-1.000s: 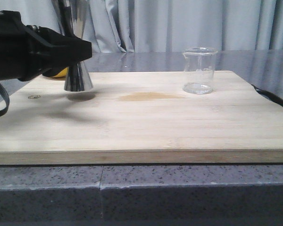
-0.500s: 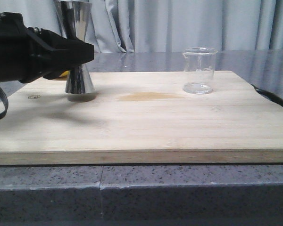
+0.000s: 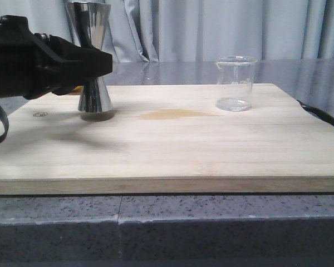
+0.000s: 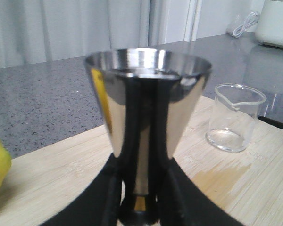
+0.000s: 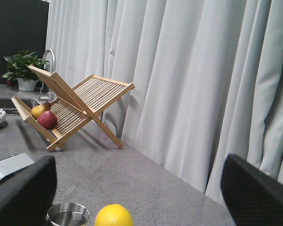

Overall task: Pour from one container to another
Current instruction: 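Lower the steel jigger onto the board with the left gripper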

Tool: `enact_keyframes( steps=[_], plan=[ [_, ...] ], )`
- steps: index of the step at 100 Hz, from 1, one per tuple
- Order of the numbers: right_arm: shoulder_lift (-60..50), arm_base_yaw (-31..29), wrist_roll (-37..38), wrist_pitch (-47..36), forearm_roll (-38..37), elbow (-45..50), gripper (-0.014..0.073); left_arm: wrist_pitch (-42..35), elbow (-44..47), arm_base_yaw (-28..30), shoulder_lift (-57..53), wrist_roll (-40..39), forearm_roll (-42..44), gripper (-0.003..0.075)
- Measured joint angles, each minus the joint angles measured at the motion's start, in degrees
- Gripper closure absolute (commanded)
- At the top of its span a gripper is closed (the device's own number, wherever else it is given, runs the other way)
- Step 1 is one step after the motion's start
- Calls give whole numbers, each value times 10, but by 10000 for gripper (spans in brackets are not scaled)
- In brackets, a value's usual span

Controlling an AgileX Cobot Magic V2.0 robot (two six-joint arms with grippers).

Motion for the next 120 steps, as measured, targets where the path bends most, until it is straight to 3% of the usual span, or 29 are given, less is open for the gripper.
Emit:
enact_keyframes(
  steps=[31, 120],
  plan=[
    [0, 0, 0, 0, 0, 0, -44, -60, -1, 0, 44, 0, 5, 660],
    [0, 0, 0, 0, 0, 0, -44, -120, -6, 0, 85, 6, 9, 660]
  ],
)
